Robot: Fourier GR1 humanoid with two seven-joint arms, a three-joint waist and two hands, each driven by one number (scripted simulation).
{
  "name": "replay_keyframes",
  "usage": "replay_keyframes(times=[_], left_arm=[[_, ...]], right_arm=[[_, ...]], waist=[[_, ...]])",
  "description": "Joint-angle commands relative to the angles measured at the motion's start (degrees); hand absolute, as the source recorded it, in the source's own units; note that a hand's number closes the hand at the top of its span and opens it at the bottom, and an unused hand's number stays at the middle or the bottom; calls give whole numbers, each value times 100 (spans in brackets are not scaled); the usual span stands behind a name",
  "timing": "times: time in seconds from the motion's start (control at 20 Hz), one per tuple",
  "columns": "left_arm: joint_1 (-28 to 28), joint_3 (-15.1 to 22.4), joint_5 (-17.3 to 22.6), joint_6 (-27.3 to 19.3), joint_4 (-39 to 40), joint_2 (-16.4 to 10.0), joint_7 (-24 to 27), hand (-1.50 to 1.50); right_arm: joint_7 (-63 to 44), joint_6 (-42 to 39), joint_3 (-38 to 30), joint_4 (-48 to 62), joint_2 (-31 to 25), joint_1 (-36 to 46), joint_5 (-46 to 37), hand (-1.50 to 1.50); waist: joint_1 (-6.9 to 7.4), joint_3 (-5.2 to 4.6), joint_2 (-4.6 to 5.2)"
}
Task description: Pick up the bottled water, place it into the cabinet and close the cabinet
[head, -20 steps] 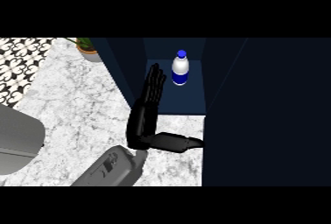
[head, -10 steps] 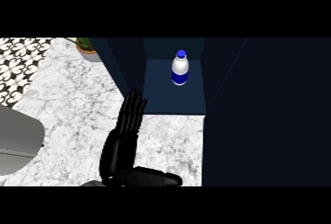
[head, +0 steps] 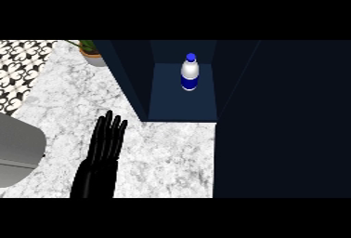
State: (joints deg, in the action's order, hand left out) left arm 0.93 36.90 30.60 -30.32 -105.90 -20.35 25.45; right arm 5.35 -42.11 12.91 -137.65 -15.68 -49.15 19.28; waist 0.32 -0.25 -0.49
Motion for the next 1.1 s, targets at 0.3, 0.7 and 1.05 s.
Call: replay_keyframes(times=[0.3, 0.7, 1.05], left_arm=[[750, -468, 244, 347, -511, -588, 233, -150], [1283, -700, 541, 695, -788, -848, 373, -150], [1615, -923, 629, 862, -982, -1059, 505, -150]], right_arm=[[-1178, 662, 1301, -1357, 198, 583, -1406, 150], [-1708, 1019, 2863, -1126, 782, 1589, -2701, 150], [-2606, 1441, 3436, -842, 1326, 2538, -3123, 150]], waist=[[56, -23, 1], [79, -34, -29], [150, -49, -44]])
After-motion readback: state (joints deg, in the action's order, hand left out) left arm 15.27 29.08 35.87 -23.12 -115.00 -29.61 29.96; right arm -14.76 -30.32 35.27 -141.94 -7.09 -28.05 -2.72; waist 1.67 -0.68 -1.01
